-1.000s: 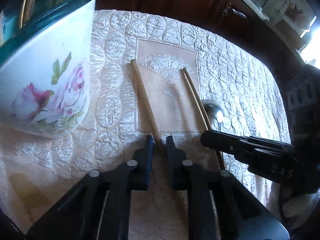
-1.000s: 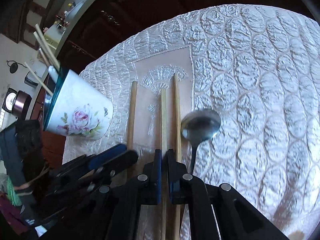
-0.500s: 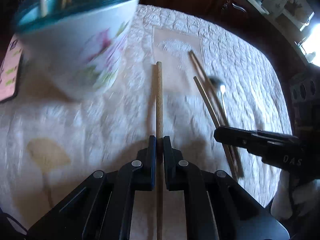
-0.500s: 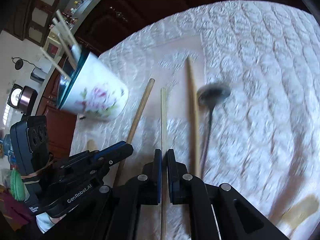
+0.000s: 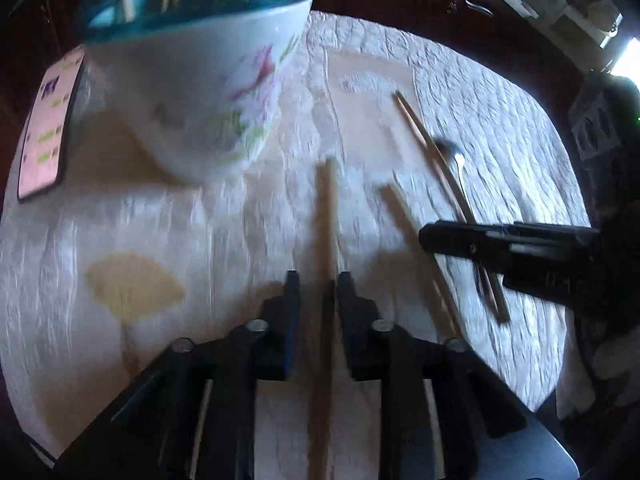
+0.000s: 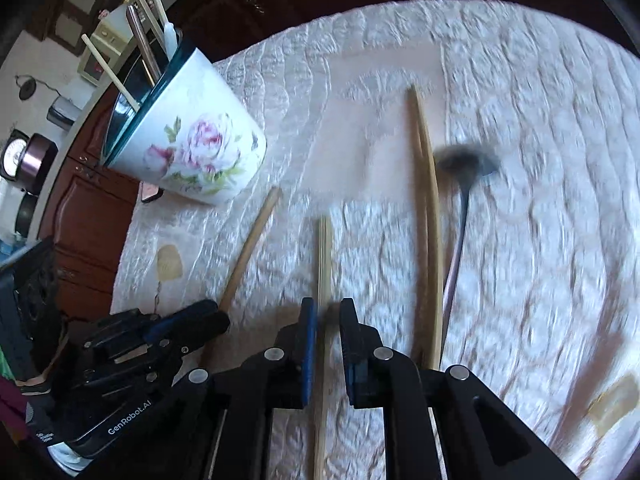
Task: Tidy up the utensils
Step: 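Lift both held chopsticks and carry them over the holder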
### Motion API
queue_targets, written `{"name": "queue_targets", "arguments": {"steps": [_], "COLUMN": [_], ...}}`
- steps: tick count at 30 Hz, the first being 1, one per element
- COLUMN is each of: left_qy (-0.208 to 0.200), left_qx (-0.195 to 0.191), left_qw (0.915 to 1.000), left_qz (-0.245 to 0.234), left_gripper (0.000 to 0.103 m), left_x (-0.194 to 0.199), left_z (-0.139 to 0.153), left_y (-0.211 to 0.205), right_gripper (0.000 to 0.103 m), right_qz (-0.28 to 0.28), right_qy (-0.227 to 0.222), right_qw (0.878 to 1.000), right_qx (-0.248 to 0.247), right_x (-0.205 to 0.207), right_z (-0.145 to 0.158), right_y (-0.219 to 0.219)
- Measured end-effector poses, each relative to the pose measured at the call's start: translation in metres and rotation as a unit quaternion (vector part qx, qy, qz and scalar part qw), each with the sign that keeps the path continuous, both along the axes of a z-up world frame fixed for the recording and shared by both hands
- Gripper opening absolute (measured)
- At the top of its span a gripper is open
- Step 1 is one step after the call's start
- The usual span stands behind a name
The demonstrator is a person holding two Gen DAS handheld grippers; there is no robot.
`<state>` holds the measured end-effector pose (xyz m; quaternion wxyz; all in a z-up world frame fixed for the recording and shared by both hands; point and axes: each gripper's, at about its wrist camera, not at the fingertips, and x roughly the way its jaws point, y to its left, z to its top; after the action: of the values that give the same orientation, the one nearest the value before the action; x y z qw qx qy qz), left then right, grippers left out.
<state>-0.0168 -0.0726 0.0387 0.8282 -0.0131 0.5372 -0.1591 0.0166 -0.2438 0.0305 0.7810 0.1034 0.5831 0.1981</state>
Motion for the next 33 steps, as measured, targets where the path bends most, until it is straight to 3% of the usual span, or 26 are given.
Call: {"name": "queue_targets", "arguments": {"steps": [9,10,11,14,28,33], "left_qy": [-0.01,-0.01,-0.012,-0.025,-0.133,-0.153], "left_qx": [0.029,0.03,0.03,0.026,-0.021,-0.04], "left_qw": [0.9995,0.9995,0.9994,0.9992,0.9908,0.9873], "left_qz": [-0.002,-0.007,-0.008,-0.015,-0.002,0.013], "left_gripper": [0.022,0.021,0.008,0.006,0.006,0.006], "left_x": [0.039,0.04,0.04,0.034,-0.011,-0.02], "left_z": [-0.009,-0.008,-0.007,0.001,0.103,0.13], "left_y": [-0.016,-0.017,-0.017,-0.015,0.029,0.051], "right_gripper": [0.011,0.01,0.006,0.005,0.005,0.005], "right_qz": [0.018,0.022,0.025,0.031,0.051,0.057], "right_qy": [0.006,0.003,0.001,-0.01,-0.132,-0.171], "right_qw": [1.0,1.0,1.0,0.999,0.99,0.983], "right_qx": [-0.009,-0.012,-0.016,-0.013,0.024,0.031], "right_x": [0.036,0.036,0.038,0.036,0.0,-0.011], "right_z": [-0.007,-0.006,-0.005,0.004,0.114,0.153], "right_y": [0.014,0.015,0.017,0.021,0.019,0.017]}}
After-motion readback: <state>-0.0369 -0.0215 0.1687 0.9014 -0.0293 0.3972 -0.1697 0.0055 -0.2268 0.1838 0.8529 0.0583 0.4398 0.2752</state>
